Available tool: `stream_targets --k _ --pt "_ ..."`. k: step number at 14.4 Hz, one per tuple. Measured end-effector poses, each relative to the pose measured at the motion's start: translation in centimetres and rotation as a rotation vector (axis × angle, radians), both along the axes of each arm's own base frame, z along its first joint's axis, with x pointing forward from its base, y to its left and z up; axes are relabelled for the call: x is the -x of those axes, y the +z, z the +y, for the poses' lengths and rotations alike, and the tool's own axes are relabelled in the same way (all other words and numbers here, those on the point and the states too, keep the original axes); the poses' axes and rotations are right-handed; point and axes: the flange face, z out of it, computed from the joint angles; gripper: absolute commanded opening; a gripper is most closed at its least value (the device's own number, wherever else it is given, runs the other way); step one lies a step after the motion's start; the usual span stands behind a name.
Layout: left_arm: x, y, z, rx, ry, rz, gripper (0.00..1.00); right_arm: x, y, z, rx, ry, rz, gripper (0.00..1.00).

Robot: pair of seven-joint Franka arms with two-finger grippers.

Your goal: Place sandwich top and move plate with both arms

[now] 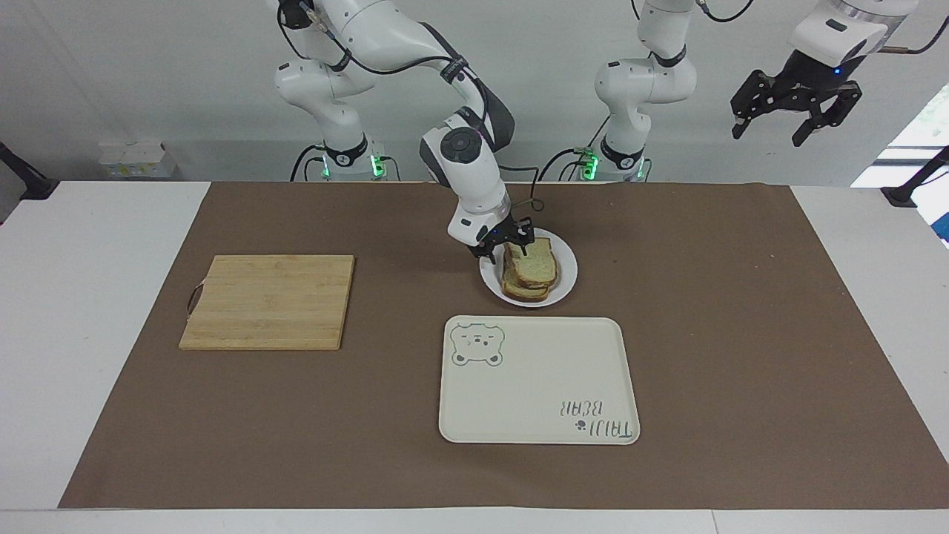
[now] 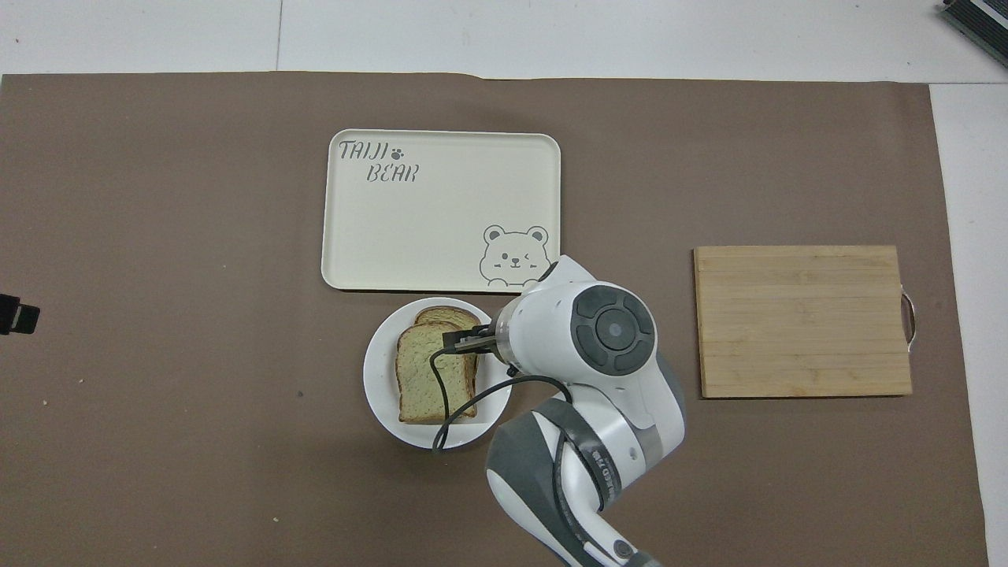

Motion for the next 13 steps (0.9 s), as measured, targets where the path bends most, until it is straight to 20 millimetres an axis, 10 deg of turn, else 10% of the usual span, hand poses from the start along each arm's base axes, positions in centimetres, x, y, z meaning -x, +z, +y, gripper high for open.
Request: stream_targets --k 8,13 --pt "0.0 0.0 0.0 0.0 0.0 0.0 1.0 -2.0 10.3 -10.9 0.112 -0.123 -0.03 1.0" --pt "0.0 0.0 0.0 0.0 0.0 0.0 1.0 -3.0 16.0 -13.8 0.113 -0.174 -0.034 1.0"
